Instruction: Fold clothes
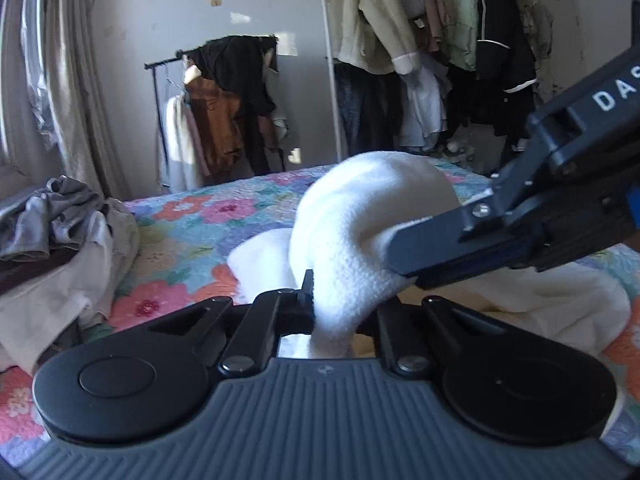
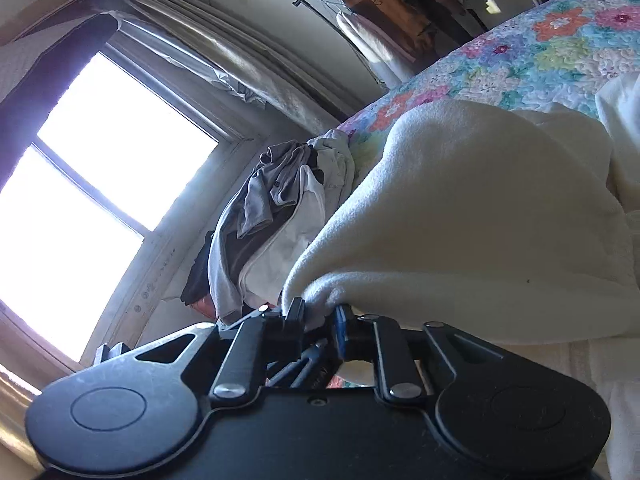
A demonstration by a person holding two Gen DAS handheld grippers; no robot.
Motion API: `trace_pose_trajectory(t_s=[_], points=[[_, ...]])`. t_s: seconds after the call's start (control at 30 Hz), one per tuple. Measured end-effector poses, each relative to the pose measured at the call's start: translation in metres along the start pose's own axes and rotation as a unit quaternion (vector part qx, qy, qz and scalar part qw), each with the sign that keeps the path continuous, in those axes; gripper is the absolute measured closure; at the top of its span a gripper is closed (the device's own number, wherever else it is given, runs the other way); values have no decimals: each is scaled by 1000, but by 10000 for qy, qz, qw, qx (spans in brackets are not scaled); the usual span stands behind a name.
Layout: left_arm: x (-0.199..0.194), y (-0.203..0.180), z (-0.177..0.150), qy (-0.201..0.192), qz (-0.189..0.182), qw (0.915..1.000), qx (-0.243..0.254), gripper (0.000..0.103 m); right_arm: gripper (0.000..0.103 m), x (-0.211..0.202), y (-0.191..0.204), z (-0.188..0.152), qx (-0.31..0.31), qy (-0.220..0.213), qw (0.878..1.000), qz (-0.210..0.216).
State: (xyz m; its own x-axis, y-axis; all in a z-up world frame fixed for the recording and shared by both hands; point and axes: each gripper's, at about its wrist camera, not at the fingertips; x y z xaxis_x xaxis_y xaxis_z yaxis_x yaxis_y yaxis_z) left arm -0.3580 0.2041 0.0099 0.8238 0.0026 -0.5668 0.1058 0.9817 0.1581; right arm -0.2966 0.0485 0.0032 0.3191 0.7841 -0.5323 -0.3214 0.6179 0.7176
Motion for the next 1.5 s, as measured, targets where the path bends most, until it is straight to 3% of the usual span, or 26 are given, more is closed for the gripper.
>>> trace_pose_trajectory(t_s=[0.03,0.1,0.13,0.23,0.33,0.43,0.53,0.63,0.73,0.83,0.87,0.93,1.0,1.1,1.13,1.23,1.33,1.43,1.47,1.5], points=[[0,4,1,-9,245,9997,43,95,76,-3,-1,-1,80,-8,9997,-224],[0,24,1,107,609,9981,-44,95,56,-11,-5,1,361,54,9946,-975],[-1,39,0,160,719,9970,-220,95,52,-16,-9,2,397,37,9918,-1216],[-10,90,-4,200,892,9898,-1093,95,51,-21,-26,2,284,-40,9778,-2075],[-27,139,-8,173,1075,9719,-2086,94,51,-22,-46,-3,68,-31,9586,-2846],[-47,175,-21,40,1392,9464,-2915,94,51,-19,-64,-11,38,147,9517,-3067],[-57,190,-41,132,2102,9195,-3318,94,51,-15,-81,-20,84,337,9481,-3160],[-48,202,-65,802,2668,8878,-3664,93,50,-11,-98,-28,129,526,9441,-3252],[-28,224,-93,1800,2562,8498,-4241,93,50,-6,-107,-35,105,716,9425,-3263],[-20,243,-119,2324,2244,8152,-4806,85,49,-3,-106,-40,-16,757,9394,-3344],[-23,245,-124,2337,2211,8094,-4913,81,49,-4,-103,-41,-74,749,9371,-3408],[-30,245,-124,2273,2247,8118,-4887,63,49,-6,-96,-44,-192,732,9322,-3539],[-39,238,-121,2223,2234,8182,-4809,58,48,-14,-87,-51,-322,702,9272,-3665],[-56,224,-113,2095,2034,8292,-4766,57,41,-28,-80,-68,-422,695,9300,-3585],[-62,219,-110,2057,1936,8349,-4724,55,41,-31,-81,-73,-413,776,9331,-3486],[-72,192,-95,2060,1524,8641,-4332,47,40,-37,-85,-88,-388,1019,9413,-3194],[-72,154,-79,2139,977,8905,-3895,44,38,-26,-91,-97,-406,1278,9409,-3109],[-60,109,-69,2348,365,9056,-3513,37,40,-7,-102,-100,-501,1202,9362,-3265],[-53,93,-67,2478,141,9086,-3360,37,59,-1,-105,-101,-557,1181,9337,-3334],[-46,79,-65,2591,-42,9099,-3239,37,91,4,-106,-101,-661,1236,9293,-3416]])
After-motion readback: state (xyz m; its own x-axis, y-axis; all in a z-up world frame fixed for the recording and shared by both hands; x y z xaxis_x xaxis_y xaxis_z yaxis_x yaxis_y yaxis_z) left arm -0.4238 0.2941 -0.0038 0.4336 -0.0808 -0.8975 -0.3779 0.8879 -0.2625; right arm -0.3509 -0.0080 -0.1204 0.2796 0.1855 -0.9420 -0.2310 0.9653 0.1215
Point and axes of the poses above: each gripper's, at about its wrist camera, not at the fingertips, and x roughly the way its jaws point, y to its left, z to its top, and after that the axes turned 14 degrees about y, right-handed
